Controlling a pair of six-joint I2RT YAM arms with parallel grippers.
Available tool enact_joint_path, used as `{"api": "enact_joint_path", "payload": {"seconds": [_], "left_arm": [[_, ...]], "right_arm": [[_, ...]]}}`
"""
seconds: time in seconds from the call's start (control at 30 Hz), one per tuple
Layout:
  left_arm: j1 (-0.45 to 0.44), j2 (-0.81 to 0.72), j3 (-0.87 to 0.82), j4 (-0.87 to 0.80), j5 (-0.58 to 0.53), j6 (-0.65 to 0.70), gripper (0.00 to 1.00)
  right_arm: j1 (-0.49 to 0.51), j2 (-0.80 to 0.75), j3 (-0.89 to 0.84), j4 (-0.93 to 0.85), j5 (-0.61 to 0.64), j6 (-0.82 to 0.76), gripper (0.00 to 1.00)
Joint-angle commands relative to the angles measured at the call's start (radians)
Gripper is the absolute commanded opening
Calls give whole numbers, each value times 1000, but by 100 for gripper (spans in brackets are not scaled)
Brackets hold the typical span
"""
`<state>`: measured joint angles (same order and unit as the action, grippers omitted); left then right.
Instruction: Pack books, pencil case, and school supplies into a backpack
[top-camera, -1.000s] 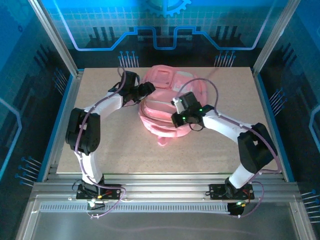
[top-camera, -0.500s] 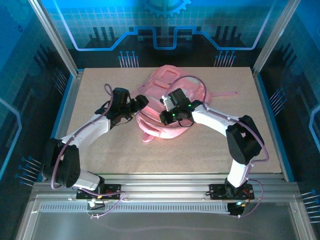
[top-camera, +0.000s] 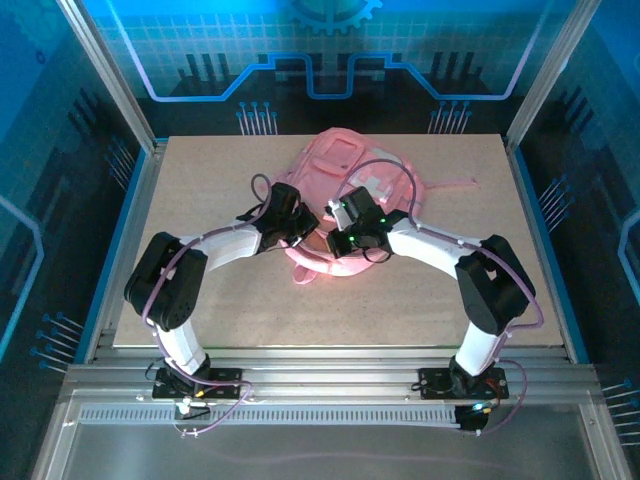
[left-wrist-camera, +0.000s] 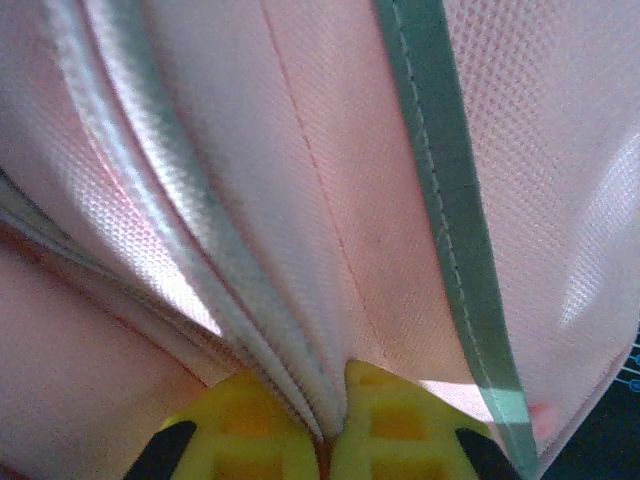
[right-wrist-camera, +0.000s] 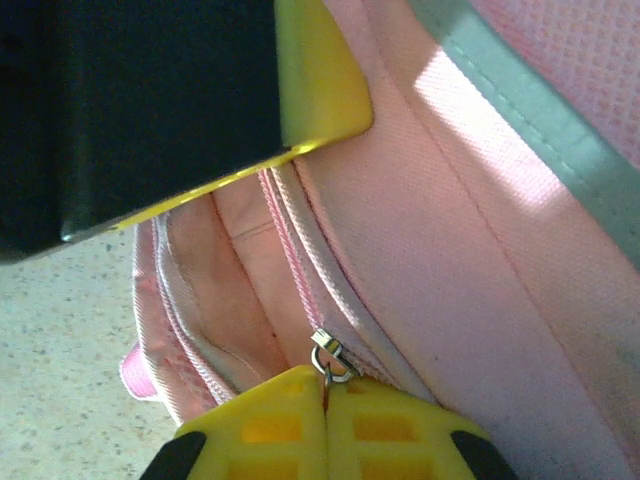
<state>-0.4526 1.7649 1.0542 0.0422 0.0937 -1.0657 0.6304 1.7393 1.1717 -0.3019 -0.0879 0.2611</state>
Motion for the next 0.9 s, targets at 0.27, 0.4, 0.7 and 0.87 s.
{"api": "enact_joint_path", "payload": {"seconds": [0.27, 0.4, 0.7, 0.87], "left_arm": [[82, -84, -30, -132, -105, 199, 0], [83, -96, -37, -146, -112, 207, 0], [81, -117, -57, -139, -98, 210, 0], [80, -136, -54, -151, -80, 228, 0]], "right_arm": [[-188, -76, 5, -284, 200, -186, 0], [-268, -59, 78, -292, 183, -187, 0], [-330, -7, 197, -310, 204, -269, 0], [-375, 72, 279, -252, 216, -295, 7]]}}
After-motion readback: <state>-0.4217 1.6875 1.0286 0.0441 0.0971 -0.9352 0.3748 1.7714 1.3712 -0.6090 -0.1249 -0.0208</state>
